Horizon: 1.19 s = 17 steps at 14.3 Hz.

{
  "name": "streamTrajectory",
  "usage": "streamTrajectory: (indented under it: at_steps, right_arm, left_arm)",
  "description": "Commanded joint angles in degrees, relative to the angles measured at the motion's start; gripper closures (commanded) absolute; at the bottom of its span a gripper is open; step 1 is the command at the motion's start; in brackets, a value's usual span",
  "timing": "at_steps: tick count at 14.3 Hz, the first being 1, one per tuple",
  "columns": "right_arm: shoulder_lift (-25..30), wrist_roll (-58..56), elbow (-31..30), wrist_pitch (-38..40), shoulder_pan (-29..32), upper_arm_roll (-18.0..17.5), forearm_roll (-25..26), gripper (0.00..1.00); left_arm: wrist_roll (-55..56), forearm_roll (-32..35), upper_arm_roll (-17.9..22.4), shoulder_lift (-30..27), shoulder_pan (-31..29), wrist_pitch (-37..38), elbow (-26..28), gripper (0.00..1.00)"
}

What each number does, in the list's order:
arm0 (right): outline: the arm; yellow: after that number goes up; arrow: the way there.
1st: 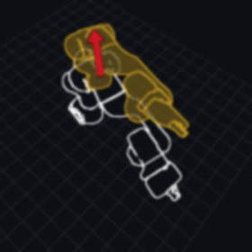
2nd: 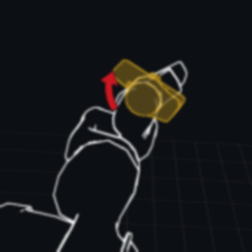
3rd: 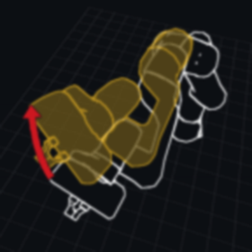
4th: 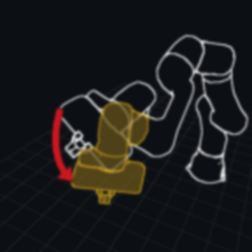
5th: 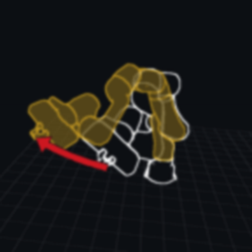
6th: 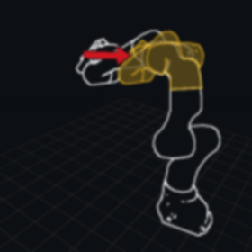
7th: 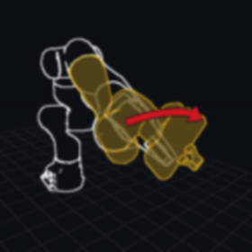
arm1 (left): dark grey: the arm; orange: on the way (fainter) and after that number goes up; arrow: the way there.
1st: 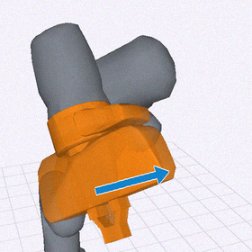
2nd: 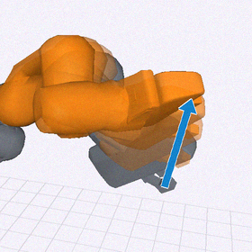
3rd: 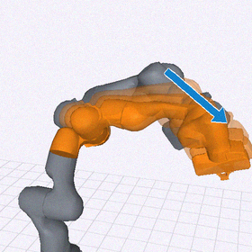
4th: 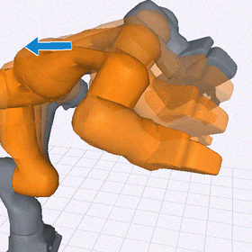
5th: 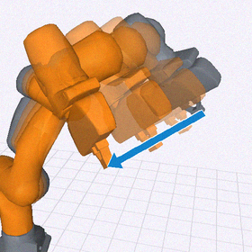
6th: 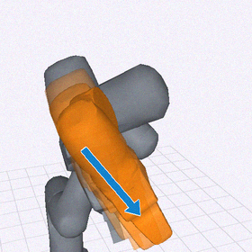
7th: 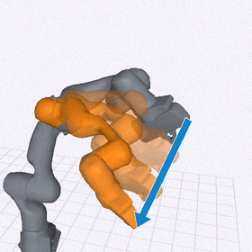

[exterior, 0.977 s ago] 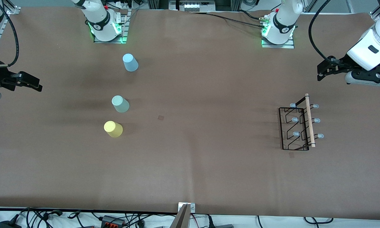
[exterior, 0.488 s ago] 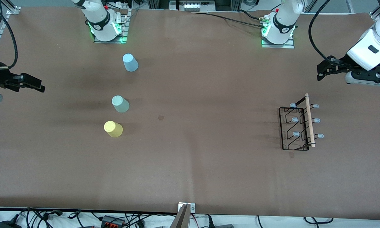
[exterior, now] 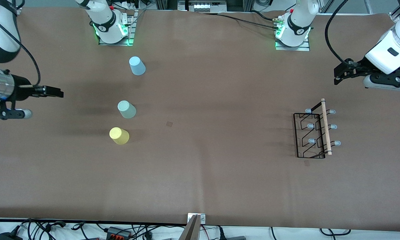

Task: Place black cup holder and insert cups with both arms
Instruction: 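Move the right gripper toward the teal cup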

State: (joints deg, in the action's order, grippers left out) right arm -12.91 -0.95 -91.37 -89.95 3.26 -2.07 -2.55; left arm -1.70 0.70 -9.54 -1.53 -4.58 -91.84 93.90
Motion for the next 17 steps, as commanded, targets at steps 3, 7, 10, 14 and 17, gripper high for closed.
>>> streamTrajectory:
  at_steps: [3, 7, 10, 14, 17]
  right_arm:
    - [9.3, -0.3, -28.4, -29.8, -3.2, -0.5, -0.6, 0.0]
    - [10.1, 8.9, -37.9, -43.2, -9.8, -0.5, -0.5, 0.0]
    - [9.1, 9.2, -38.2, -45.3, -10.4, -0.6, -0.4, 0.0]
    - [7.5, 9.6, -38.8, -48.6, -11.0, -0.6, -0.5, 0.0]
    - [7.1, 9.6, -38.5, -48.7, -11.1, -0.6, -0.5, 0.0]
  left_arm:
    - [-0.6, 1.0, -0.6, 1.8, 0.0, 7.1, -2.1, 0.0]
    - [-0.9, 1.1, -0.2, 6.4, -0.7, 9.7, -2.5, 0.0]
    - [-2.8, 2.1, 0.2, 9.1, -1.0, 7.7, -2.3, 0.0]
    - [-2.8, 2.5, 0.3, 12.4, -2.1, -11.1, 3.2, 0.0]
    - [-3.0, 2.6, 0.2, 12.4, -5.1, -25.2, 11.3, 0.0]
